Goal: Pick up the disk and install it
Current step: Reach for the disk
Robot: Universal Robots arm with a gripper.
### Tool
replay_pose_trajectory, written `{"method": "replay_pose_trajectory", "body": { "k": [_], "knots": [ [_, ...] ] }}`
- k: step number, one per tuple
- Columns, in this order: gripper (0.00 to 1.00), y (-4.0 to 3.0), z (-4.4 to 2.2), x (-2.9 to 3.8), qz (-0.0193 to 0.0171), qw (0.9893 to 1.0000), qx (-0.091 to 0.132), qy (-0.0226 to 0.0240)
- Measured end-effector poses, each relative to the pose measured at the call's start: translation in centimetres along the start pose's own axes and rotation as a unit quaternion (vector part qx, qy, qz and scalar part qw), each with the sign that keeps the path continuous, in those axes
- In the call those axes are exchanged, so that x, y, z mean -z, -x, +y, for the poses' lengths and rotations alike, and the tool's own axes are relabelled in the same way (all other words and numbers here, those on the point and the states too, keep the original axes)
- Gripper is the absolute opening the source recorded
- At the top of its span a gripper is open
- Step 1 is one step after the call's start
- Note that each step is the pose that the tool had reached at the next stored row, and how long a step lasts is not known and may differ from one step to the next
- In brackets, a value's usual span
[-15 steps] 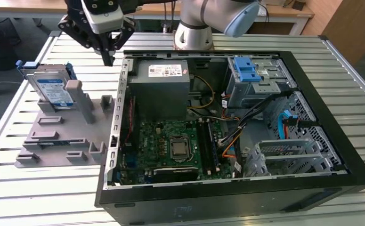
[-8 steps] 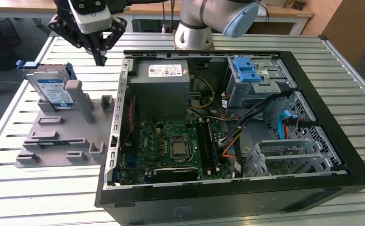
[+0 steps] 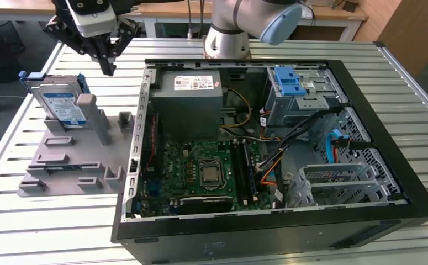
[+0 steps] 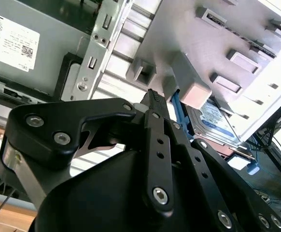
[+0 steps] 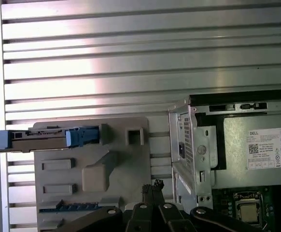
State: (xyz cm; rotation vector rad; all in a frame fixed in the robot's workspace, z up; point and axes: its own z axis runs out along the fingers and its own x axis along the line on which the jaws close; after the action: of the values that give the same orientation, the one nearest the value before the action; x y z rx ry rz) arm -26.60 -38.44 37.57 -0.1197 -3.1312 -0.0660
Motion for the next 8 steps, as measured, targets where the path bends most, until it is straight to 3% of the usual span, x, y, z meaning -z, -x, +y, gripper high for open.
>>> {"method": "replay_pose_trajectory", "body": {
  "k": [8],
  "knots": [
    [0.11,-2.25,0.65,-0.26,-0.0001,1.0000,0.000,0.0001]
  ]
}}
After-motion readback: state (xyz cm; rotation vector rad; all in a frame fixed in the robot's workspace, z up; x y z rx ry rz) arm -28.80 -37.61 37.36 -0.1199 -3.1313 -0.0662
